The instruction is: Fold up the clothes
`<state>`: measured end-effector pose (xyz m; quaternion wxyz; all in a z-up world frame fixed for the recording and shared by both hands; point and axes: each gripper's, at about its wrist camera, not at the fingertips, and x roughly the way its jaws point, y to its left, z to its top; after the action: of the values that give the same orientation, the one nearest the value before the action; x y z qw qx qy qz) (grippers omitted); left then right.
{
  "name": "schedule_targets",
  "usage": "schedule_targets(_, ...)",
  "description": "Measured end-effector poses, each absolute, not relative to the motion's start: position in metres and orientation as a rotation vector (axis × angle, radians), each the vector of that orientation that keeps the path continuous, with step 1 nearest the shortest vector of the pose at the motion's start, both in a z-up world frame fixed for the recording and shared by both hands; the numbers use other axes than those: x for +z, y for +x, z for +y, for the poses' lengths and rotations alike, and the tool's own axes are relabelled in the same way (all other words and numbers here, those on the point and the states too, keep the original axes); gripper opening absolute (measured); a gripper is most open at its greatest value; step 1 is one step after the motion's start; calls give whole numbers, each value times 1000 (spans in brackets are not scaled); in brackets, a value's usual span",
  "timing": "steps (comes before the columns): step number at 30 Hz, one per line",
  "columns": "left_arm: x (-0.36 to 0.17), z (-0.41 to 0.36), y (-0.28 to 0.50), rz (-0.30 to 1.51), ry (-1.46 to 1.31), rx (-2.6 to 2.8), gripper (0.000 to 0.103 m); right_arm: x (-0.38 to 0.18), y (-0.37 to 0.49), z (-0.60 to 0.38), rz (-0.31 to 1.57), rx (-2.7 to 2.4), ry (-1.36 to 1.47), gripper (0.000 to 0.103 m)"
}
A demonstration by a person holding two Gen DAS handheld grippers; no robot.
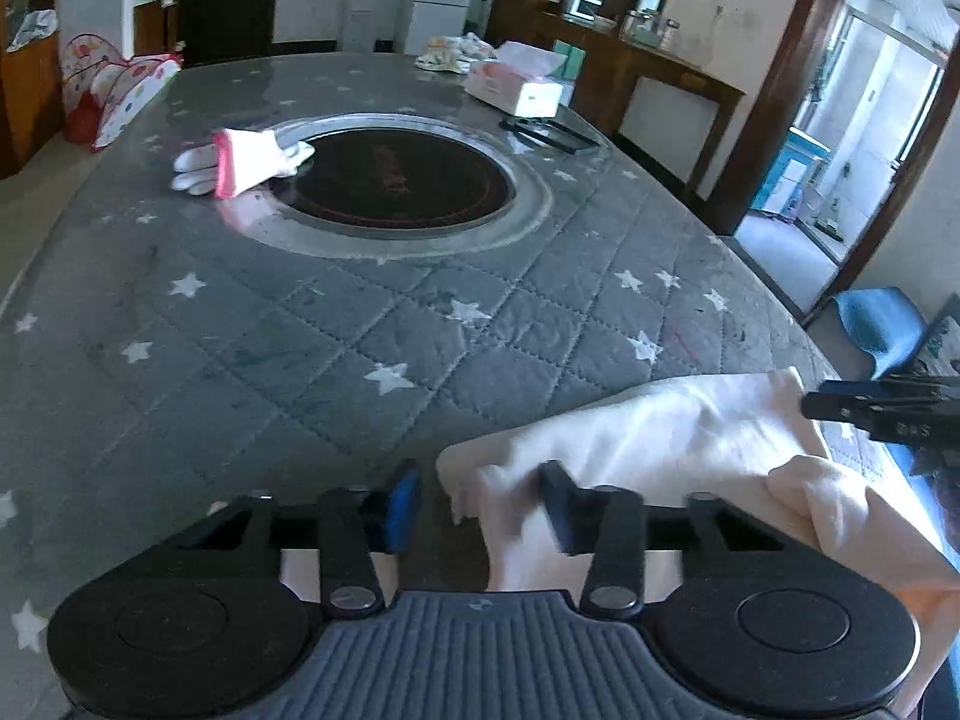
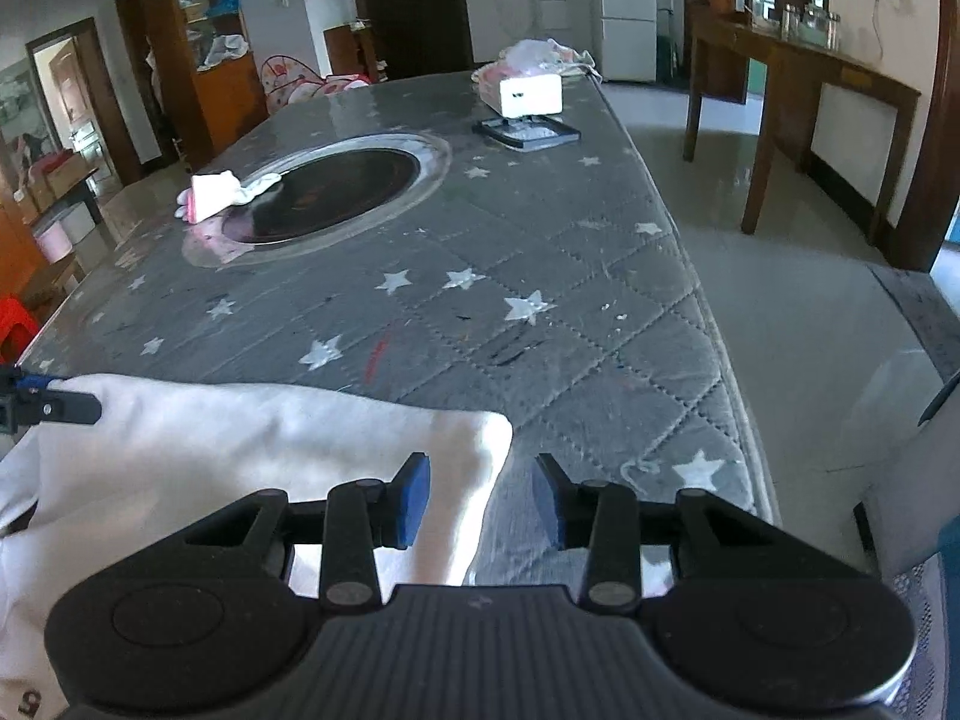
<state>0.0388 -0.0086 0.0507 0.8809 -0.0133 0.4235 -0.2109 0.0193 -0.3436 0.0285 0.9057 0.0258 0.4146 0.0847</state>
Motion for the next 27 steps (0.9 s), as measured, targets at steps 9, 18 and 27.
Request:
schedule_targets(9,60,-30,0,775,92,-721,18,21,31,-339,864,184,56,38)
schedule_targets(18,66,-32,-34,749,119,-855,48,21,31,-335,870,192,48,39)
schedule_targets(27,58,-42,-28,787,105,-778,48,20,31,-334,867,191,49,39)
